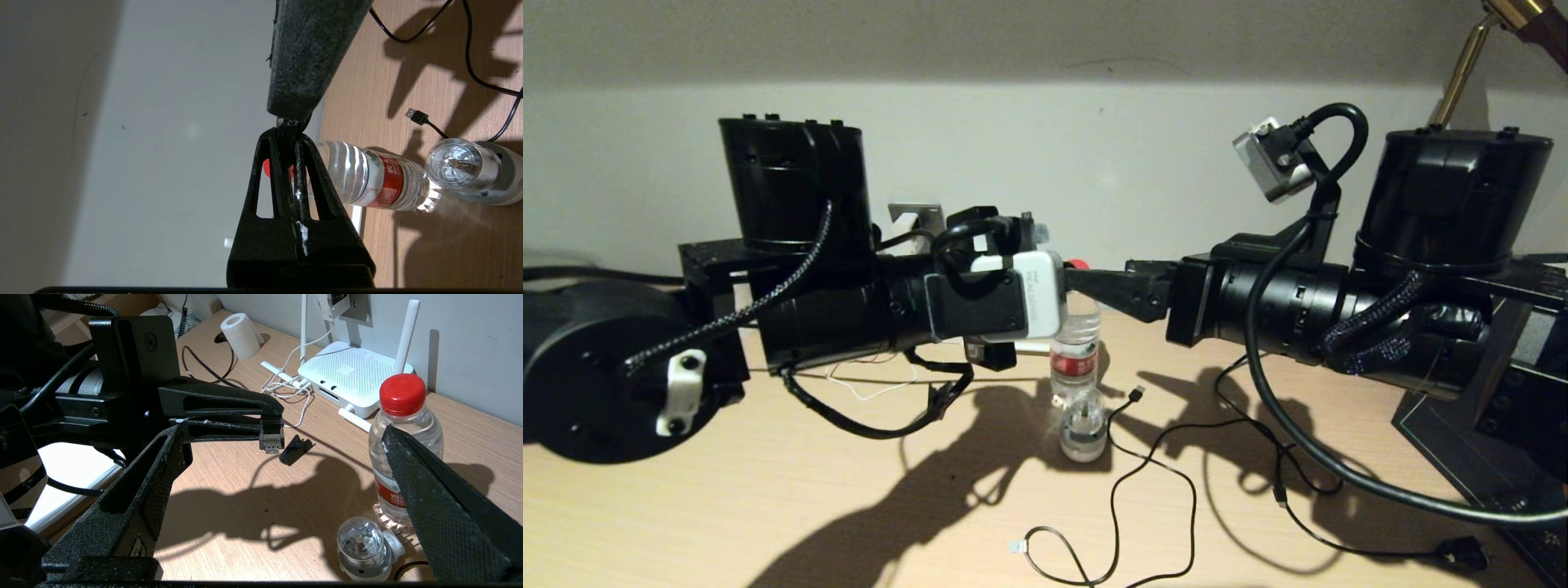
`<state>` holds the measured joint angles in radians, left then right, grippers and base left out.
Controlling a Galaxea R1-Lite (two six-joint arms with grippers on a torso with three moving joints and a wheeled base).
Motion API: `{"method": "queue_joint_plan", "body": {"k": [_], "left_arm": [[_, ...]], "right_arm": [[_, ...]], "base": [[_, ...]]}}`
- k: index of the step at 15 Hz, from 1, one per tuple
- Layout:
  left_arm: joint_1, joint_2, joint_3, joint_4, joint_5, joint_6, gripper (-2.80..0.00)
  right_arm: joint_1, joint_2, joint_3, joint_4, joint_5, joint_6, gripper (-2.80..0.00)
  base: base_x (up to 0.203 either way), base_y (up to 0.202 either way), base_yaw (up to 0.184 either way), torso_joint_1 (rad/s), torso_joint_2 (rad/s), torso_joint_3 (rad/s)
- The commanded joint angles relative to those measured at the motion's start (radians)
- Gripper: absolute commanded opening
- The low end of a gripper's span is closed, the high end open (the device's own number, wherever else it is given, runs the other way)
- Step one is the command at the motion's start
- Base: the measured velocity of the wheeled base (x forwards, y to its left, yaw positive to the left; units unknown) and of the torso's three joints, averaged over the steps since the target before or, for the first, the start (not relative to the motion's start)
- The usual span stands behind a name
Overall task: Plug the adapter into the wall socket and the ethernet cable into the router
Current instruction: Hand it to the other hand
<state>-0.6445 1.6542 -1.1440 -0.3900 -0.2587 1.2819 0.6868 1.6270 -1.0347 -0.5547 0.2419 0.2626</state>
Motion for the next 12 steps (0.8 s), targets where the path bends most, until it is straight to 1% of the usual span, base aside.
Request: {"method": "queue_joint_plan", "body": {"k": [1,9,10,12], "left_arm": [[0.0,0.002,-0.019,-0.003,-0.002,0.018,-2.8],[-0.009,0.007,-0.026,-0.004,-0.004,0.027,-2.8],[-0.015,0.007,-0.026,-0.009,-0.004,0.027,-2.8],[-0.023,0.01,-0.025,-0.02,-0.004,0.025,-2.8]], "right_arm": [[0.001,-0.001,0.0,-0.004,0.002,0.001,0.0],[0.002,-0.001,-0.004,-0.004,0.0,0.001,0.0],[0.002,-0.001,-0.004,-0.005,0.001,0.001,-2.8],[0.002,-0.001,-0.002,-0.007,0.002,0.001,-2.8]], "base": [[0.0,0.0,0.0,0.0,0.0,0.0],[0.0,0.0,0.0,0.0,0.0,0.0],[0.0,0.0,0.0,0.0,0.0,0.0],[0.0,0.0,0.0,0.0,0.0,0.0]]}}
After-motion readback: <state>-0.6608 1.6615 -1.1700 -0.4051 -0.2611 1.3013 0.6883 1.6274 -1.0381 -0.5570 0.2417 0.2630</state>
